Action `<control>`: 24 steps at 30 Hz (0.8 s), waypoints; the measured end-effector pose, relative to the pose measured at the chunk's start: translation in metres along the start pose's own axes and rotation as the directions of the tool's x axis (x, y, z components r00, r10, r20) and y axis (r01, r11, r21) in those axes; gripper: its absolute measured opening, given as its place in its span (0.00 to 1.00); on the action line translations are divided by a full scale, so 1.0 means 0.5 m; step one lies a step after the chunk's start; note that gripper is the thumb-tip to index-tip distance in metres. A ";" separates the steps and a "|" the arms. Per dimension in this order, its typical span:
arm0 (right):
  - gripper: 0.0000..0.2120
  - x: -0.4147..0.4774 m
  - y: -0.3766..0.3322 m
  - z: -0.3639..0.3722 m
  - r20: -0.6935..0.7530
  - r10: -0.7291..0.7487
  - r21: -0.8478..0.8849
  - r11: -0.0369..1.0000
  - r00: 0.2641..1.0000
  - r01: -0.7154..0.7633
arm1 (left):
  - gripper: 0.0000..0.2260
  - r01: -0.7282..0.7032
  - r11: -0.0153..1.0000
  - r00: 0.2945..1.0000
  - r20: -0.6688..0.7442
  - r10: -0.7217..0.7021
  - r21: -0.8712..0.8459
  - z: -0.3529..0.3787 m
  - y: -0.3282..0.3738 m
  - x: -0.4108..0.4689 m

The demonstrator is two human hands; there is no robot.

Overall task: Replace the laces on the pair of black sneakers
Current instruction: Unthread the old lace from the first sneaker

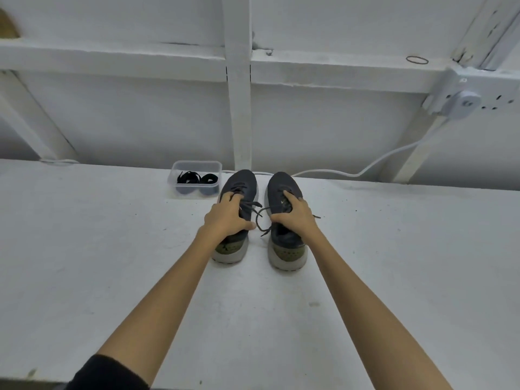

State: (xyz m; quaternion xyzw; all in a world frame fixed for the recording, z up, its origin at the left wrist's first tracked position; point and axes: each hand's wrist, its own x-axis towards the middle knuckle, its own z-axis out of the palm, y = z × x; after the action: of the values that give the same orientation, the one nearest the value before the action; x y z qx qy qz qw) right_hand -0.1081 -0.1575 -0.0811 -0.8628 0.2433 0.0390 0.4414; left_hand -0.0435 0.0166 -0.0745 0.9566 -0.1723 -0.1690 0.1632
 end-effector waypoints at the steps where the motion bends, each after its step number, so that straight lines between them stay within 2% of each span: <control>1: 0.41 -0.010 0.008 -0.002 0.001 -0.002 -0.001 1.000 1.000 0.002 | 0.40 0.005 1.000 1.000 -0.006 -0.005 0.006 0.002 -0.004 -0.013; 14: 0.41 -0.150 0.083 -0.005 0.078 -0.002 -0.032 0.999 0.997 0.005 | 0.40 0.048 0.996 0.999 0.002 -0.049 0.078 0.043 -0.019 -0.232; 24: 0.40 -0.253 0.093 -0.007 0.137 -0.004 -0.088 0.996 0.991 0.017 | 0.40 0.046 0.997 0.999 0.004 -0.046 0.068 0.060 -0.023 -0.292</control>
State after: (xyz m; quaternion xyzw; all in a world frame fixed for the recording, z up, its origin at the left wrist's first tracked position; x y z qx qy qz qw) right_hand -0.2412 -0.1342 -0.0780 -0.8781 0.2059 0.1065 0.4185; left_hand -0.1806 0.0753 -0.0662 0.9648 -0.1562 -0.1697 0.1263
